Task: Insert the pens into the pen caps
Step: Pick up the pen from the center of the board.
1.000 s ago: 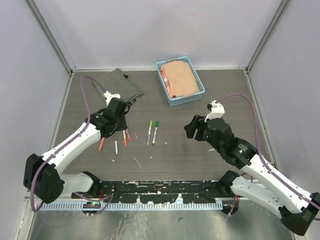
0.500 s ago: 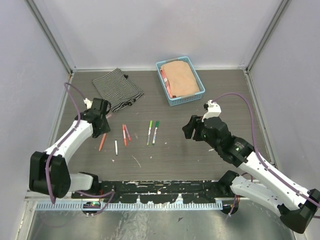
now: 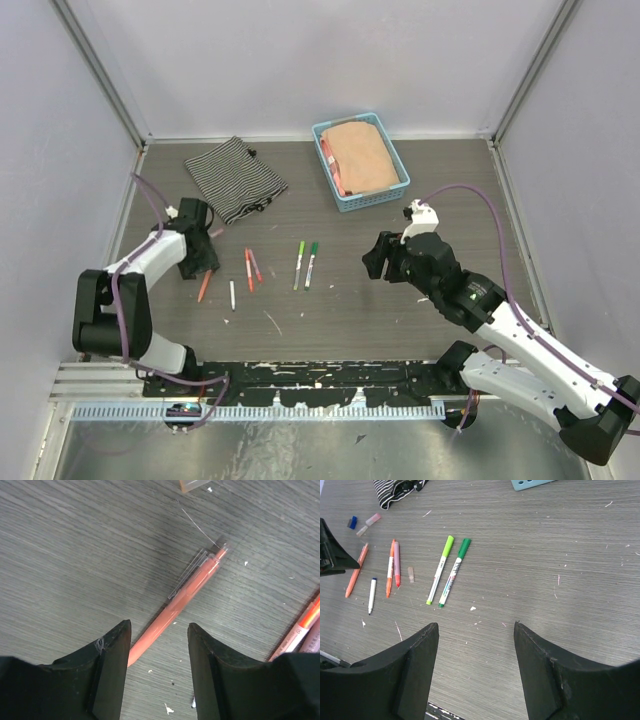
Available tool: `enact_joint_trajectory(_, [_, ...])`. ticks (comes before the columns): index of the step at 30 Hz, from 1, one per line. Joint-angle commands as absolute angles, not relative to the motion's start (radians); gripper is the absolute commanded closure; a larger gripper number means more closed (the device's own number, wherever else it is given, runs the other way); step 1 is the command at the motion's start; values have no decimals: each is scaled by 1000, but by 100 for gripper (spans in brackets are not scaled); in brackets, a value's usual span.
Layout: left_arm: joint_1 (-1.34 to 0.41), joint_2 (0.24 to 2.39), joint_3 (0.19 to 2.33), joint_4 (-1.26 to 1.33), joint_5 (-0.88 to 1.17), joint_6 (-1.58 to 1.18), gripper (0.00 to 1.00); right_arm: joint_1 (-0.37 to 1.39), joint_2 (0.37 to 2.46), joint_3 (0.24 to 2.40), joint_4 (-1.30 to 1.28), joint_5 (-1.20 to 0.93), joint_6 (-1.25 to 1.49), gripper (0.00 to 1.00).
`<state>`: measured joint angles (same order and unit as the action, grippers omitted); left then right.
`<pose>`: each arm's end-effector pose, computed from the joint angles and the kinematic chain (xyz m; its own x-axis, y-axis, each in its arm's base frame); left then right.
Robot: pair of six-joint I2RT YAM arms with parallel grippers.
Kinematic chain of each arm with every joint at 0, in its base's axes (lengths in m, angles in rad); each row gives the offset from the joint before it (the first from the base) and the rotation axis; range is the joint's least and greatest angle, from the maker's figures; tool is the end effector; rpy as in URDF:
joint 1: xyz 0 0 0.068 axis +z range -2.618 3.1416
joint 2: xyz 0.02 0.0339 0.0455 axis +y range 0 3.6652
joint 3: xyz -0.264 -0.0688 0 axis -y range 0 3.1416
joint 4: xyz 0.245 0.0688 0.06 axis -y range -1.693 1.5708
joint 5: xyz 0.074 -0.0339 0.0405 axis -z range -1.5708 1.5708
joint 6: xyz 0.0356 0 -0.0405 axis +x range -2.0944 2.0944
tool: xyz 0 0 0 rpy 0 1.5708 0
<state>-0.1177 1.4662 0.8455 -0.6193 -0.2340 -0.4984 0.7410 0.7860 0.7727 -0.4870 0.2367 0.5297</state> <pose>0.2611 -0.0226 0.1796 -0.8438 -0.3685 -0.3901 -0.4143 0.9094 0.0374 0.1344 0.1116 0.3049 -0.5603 0.1531 -0.8140 -0.2565 0.9024 0.3463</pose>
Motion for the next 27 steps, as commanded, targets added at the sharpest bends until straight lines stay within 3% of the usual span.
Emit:
enact_joint_trajectory(1, [-104, 1525, 885, -594, -166, -470, 44, 739, 783, 824, -458, 226, 520, 33])
enact_joint_trajectory(20, [-100, 1639, 949, -635, -200, -472, 59, 739, 769, 829, -482, 233, 507, 33])
enact_joint_trajectory(27, [-100, 1635, 949, -630, -188, -469, 77, 739, 758, 833, -498, 250, 507, 33])
